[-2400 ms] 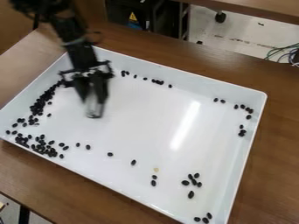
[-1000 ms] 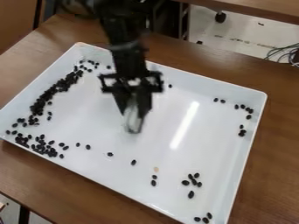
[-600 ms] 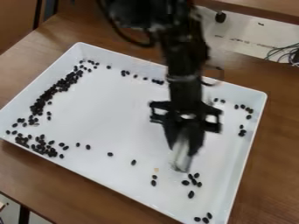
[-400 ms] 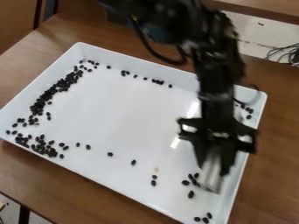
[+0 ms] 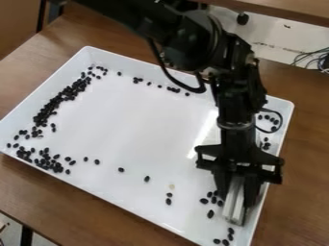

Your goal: Sweep into pile

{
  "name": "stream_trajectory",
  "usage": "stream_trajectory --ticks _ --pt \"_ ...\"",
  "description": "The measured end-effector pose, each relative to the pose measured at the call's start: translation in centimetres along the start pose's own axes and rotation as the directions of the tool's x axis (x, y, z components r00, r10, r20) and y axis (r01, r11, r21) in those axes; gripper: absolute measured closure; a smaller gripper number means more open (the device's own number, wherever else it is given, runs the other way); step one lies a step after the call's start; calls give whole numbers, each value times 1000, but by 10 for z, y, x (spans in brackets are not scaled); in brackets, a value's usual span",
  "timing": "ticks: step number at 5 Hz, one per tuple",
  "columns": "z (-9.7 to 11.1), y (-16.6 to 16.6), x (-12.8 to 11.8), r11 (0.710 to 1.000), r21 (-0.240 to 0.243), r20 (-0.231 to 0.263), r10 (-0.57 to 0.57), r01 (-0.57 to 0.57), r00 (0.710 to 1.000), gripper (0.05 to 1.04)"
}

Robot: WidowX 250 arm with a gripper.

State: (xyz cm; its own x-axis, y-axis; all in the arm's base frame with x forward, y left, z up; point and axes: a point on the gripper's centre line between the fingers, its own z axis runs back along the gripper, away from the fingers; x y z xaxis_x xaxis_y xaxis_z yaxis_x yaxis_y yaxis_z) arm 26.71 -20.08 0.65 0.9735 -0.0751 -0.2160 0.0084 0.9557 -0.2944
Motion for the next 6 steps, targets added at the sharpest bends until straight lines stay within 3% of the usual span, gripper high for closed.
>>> stream_trajectory --ticks 1,2,4,6 --pt "-5 10 -25 1000 -17 -1 17 -17 1000 727" --pt "-1 24 -44 1000 -5 -5 23 -23 1000 727" --pt "12 90 -38 997 64 -6 44 -44 999 727" --pt "28 183 -42 976 115 10 186 -186 983 727"
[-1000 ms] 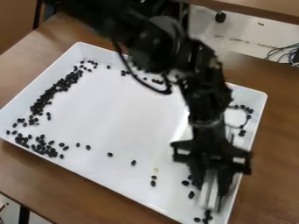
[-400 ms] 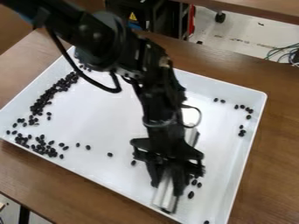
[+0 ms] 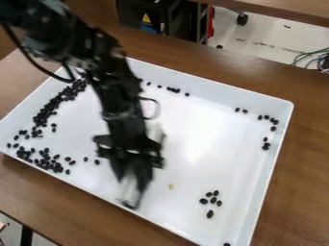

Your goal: Sweep into pile

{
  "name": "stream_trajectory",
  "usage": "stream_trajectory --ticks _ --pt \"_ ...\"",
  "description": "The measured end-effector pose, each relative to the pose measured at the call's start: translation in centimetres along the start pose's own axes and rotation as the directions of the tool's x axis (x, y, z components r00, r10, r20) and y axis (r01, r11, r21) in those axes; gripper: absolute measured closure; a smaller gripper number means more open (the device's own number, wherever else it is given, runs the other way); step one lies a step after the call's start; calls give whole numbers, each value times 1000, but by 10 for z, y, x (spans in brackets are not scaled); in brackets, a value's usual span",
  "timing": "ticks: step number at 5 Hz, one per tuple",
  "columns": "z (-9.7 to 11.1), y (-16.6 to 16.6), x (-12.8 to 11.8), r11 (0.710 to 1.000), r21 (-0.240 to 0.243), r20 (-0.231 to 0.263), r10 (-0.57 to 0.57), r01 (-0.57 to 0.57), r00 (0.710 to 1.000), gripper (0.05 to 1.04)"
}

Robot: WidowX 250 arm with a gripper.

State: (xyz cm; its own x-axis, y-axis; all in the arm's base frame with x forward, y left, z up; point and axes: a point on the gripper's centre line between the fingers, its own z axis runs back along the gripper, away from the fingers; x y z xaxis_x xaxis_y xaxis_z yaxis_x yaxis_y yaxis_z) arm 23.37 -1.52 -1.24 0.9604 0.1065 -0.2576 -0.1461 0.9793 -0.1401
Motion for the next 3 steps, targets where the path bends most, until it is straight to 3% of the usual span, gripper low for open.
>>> stream_trajectory --ticks 2,3 --pt "17 96 -7 994 87 18 63 -64 998 727" --pt "20 124 -7 988 127 22 82 -84 996 727"
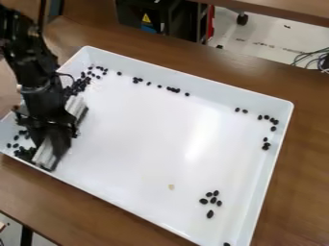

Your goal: Sweep into pile

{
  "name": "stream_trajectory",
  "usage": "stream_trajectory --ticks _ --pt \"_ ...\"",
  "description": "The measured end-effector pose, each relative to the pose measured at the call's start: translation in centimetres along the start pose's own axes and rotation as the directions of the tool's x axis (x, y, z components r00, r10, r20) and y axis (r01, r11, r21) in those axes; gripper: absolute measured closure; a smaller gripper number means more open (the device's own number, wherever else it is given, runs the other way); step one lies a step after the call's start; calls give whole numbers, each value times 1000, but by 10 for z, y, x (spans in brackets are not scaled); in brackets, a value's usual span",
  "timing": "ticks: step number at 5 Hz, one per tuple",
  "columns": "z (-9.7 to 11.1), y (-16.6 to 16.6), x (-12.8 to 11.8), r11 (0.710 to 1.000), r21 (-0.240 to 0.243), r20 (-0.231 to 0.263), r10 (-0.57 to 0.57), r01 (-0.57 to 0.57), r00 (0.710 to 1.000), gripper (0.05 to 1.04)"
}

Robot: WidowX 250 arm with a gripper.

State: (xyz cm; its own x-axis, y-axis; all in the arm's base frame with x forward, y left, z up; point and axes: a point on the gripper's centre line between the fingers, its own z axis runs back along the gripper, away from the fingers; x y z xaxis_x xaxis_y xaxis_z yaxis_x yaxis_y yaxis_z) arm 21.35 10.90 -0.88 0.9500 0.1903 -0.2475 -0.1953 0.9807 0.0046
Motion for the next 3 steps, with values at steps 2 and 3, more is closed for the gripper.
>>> stream_trajectory --ticks 2,3 --pt "9 25 0 998 50 -23 -49 50 999 727" --pt "20 17 -2 996 40 -57 -73 75 996 727"
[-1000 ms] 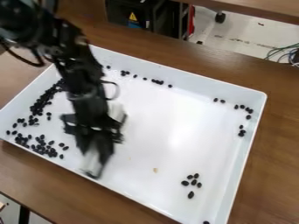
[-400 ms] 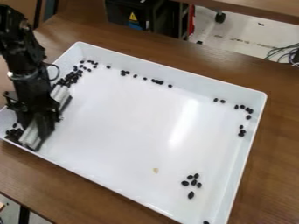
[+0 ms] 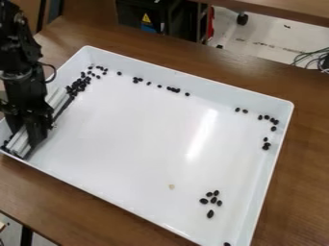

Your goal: Sweep into pile

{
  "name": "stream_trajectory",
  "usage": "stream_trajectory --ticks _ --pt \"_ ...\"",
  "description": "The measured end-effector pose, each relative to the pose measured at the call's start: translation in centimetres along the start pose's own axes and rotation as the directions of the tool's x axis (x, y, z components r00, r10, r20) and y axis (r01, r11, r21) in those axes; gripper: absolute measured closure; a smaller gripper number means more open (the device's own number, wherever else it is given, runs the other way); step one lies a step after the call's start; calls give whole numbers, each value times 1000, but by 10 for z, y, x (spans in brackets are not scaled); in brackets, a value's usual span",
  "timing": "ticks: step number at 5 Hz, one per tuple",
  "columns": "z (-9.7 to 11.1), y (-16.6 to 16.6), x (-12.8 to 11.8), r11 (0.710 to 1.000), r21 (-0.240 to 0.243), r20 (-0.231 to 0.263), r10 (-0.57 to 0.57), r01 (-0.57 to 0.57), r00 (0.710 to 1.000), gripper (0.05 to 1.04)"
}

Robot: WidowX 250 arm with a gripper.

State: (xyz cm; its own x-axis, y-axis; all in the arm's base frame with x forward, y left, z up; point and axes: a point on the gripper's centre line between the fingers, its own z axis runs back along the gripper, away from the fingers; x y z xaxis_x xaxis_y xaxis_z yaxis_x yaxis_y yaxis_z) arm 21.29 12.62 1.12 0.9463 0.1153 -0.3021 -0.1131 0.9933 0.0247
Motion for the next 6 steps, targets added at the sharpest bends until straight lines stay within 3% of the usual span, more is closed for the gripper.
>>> stream_trajectory --ticks 2,4,5,6 --pt "28 -37 3 996 -85 -29 23 -25 999 727" --pt "18 -70 49 991 -131 3 -11 12 1000 727" --pt "16 -87 78 993 -111 7 -46 46 999 727" --pt "15 -90 90 992 -108 1 -59 59 998 727"
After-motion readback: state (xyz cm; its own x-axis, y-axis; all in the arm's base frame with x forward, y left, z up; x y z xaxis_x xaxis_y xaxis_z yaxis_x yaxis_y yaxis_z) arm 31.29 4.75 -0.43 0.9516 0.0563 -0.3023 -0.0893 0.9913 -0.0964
